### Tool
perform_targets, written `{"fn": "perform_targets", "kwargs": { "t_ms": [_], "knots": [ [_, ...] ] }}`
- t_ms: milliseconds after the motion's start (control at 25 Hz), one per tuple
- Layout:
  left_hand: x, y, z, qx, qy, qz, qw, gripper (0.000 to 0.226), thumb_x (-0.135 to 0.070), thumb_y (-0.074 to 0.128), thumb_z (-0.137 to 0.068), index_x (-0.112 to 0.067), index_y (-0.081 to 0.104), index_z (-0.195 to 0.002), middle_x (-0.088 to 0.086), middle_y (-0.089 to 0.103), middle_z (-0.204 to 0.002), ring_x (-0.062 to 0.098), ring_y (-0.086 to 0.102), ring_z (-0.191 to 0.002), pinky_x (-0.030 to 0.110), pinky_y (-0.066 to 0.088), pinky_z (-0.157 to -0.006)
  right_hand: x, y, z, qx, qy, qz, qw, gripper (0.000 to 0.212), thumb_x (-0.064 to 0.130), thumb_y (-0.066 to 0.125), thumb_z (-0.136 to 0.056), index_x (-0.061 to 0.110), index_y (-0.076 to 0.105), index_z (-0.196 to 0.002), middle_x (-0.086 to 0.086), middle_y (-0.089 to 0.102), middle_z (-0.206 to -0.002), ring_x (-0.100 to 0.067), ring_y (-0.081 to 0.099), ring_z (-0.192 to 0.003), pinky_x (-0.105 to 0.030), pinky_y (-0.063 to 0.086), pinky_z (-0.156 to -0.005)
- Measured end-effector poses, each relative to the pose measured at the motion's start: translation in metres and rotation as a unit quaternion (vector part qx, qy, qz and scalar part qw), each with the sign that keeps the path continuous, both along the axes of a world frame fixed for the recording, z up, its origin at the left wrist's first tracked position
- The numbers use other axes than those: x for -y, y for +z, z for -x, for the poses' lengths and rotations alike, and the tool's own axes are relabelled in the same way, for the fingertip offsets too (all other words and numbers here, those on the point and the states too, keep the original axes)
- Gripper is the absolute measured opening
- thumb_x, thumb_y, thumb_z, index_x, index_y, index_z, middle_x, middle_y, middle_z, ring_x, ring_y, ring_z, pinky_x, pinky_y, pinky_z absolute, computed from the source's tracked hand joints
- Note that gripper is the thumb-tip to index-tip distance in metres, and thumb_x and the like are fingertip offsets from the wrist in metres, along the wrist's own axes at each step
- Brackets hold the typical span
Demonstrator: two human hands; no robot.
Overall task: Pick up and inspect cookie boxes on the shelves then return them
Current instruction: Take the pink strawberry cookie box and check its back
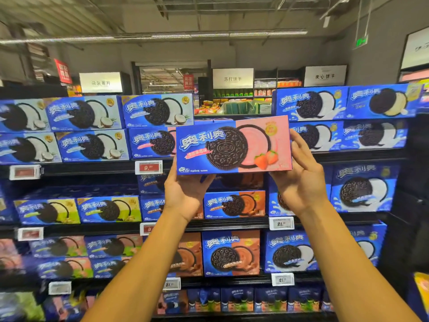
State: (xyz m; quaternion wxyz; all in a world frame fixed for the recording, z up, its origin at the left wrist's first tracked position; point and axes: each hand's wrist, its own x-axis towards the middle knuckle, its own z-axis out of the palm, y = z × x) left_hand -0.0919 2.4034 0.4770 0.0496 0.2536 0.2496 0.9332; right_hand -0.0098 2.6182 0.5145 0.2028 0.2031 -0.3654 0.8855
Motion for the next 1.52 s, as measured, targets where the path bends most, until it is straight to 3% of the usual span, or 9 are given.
{"fn": "perform_targets", "kwargs": {
  "t_ms": [160,320,440,600,760,1000,1200,1360,1520],
  "knots": [
    [0.005,0.014,0.006,-0.025,0.157,0.098,0.982,0.037,-0.018,0.047,-0.102,-0.015,0.052,-0.138,0.007,0.067,-0.125,0.017,0.067,-0.099,0.036,0.056,-0.082,-0.007,0.009,-0.002,-0.014,-0.01,0.015,1.0,0.031,0.017,0.059,-0.085,0.018,0.061,-0.116,0.0,0.076,-0.099,-0.012,0.07,-0.08,-0.025,0.057,-0.069],
    [0.002,0.021,0.009,-0.014,0.144,0.14,0.98,0.031,-0.029,0.042,-0.104,-0.02,0.066,-0.12,0.003,0.069,-0.122,0.017,0.066,-0.107,0.033,0.055,-0.086,0.012,0.014,-0.008,-0.054,-0.027,-0.052,0.997,0.036,0.014,0.065,-0.081,0.017,0.063,-0.117,0.002,0.076,-0.105,-0.012,0.073,-0.089,-0.026,0.06,-0.073],
    [-0.003,0.031,0.013,-0.019,0.162,0.152,0.975,0.023,-0.021,0.042,-0.104,-0.014,0.059,-0.119,0.004,0.072,-0.105,0.013,0.069,-0.088,0.031,0.057,-0.081,0.032,0.016,-0.017,-0.095,-0.015,-0.14,0.985,0.039,0.013,0.066,-0.081,0.021,0.065,-0.118,0.005,0.076,-0.108,-0.011,0.071,-0.099,-0.028,0.059,-0.081],
    [-0.011,0.039,0.011,0.013,0.157,0.177,0.971,0.042,-0.023,0.039,-0.106,-0.001,0.044,-0.141,0.022,0.055,-0.133,0.032,0.055,-0.114,0.052,0.04,-0.106,0.046,0.014,-0.025,-0.155,-0.033,-0.269,0.95,0.041,0.005,0.065,-0.091,0.023,0.062,-0.127,0.002,0.07,-0.128,-0.014,0.065,-0.119,-0.034,0.056,-0.094],
    [-0.018,0.04,0.004,0.022,0.159,0.176,0.971,0.044,-0.021,0.036,-0.107,0.001,0.038,-0.145,0.019,0.057,-0.118,0.028,0.059,-0.097,0.042,0.051,-0.087,0.049,0.014,-0.03,-0.157,-0.031,-0.26,0.952,0.041,0.0,0.064,-0.092,0.021,0.062,-0.128,-0.002,0.07,-0.128,-0.014,0.067,-0.116,-0.027,0.056,-0.088],
    [-0.015,0.033,0.005,0.034,0.154,0.181,0.971,0.042,-0.023,0.04,-0.106,0.001,0.044,-0.141,0.025,0.05,-0.137,0.036,0.05,-0.116,0.055,0.032,-0.11,0.04,0.01,-0.027,-0.161,-0.044,-0.265,0.95,0.042,0.005,0.065,-0.092,0.015,0.06,-0.133,-0.003,0.068,-0.13,-0.016,0.066,-0.118,-0.028,0.056,-0.088],
    [0.004,0.036,-0.001,0.011,0.217,0.228,0.949,0.009,-0.021,0.059,-0.09,-0.017,0.059,-0.098,0.001,0.069,-0.088,0.011,0.063,-0.071,0.029,0.055,-0.061,0.019,0.011,-0.015,-0.125,-0.053,-0.19,0.972,0.032,0.017,0.064,-0.091,0.029,0.067,-0.12,0.006,0.071,-0.121,-0.015,0.066,-0.111,-0.035,0.057,-0.092],
    [0.024,0.032,-0.008,-0.034,0.269,0.201,0.941,0.021,-0.016,0.044,-0.101,-0.023,0.062,-0.11,0.0,0.07,-0.114,0.013,0.065,-0.098,0.036,0.055,-0.075,-0.002,0.005,0.008,-0.017,-0.004,-0.091,0.996,0.039,0.017,0.046,-0.101,0.015,0.052,-0.14,-0.01,0.064,-0.131,-0.026,0.061,-0.109,-0.036,0.06,-0.08],
    [0.031,0.031,-0.018,-0.07,0.281,0.172,0.942,0.02,-0.014,0.046,-0.101,-0.017,0.059,-0.116,0.003,0.069,-0.117,0.016,0.066,-0.103,0.032,0.059,-0.073,-0.006,-0.009,0.03,0.041,0.031,-0.044,0.998,0.04,0.008,0.038,-0.106,0.021,0.047,-0.143,-0.016,0.061,-0.136,-0.035,0.058,-0.113,-0.047,0.056,-0.087]
  ]
}}
